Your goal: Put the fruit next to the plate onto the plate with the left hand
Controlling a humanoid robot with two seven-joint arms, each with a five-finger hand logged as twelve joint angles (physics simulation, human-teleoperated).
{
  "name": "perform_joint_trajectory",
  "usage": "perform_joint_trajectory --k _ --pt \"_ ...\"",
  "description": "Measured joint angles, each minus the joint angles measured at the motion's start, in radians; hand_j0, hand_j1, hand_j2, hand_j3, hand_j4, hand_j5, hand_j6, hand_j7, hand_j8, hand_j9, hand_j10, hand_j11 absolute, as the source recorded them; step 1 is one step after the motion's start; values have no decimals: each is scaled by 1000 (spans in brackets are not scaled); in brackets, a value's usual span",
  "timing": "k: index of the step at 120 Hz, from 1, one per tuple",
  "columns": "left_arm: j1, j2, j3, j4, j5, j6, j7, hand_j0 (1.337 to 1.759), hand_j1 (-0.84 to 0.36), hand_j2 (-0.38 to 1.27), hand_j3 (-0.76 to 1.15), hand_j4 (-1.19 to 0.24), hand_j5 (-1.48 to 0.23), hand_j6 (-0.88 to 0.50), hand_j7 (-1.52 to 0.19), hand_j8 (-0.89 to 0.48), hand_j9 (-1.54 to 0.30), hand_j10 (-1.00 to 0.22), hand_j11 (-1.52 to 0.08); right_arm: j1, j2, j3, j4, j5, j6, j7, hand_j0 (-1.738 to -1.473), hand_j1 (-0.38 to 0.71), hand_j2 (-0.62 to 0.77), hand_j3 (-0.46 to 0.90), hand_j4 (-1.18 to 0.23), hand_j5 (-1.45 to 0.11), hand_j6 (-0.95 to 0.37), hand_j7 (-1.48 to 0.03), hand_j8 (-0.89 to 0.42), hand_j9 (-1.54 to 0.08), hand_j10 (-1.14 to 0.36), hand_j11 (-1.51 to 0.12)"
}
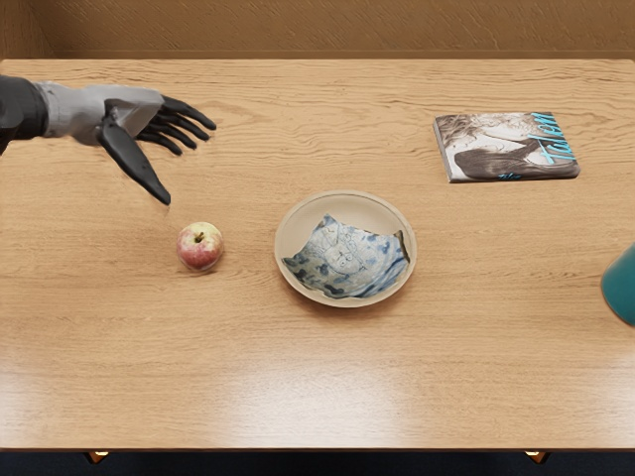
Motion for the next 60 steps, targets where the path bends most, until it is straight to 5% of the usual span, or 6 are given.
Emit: perform_joint_trajectory --k 32,60 --pt "-476 -58 616 -242 -102 374 -8 1658 52 51 0 -250 -323 -250 -323 -250 -323 -250 -323 0 0 0 0 0 0 0 -1658 -307 -7 0 -35 -45 -35 -45 -35 -45 -35 -45" --pt "-584 -173 862 -332 -139 454 47 1658 52 51 0 -250 -323 -250 -323 -250 -323 -249 -323 0 0 0 0 0 0 0 -1658 -307 -7 0 -35 -45 -35 -45 -35 -45 -35 -45"
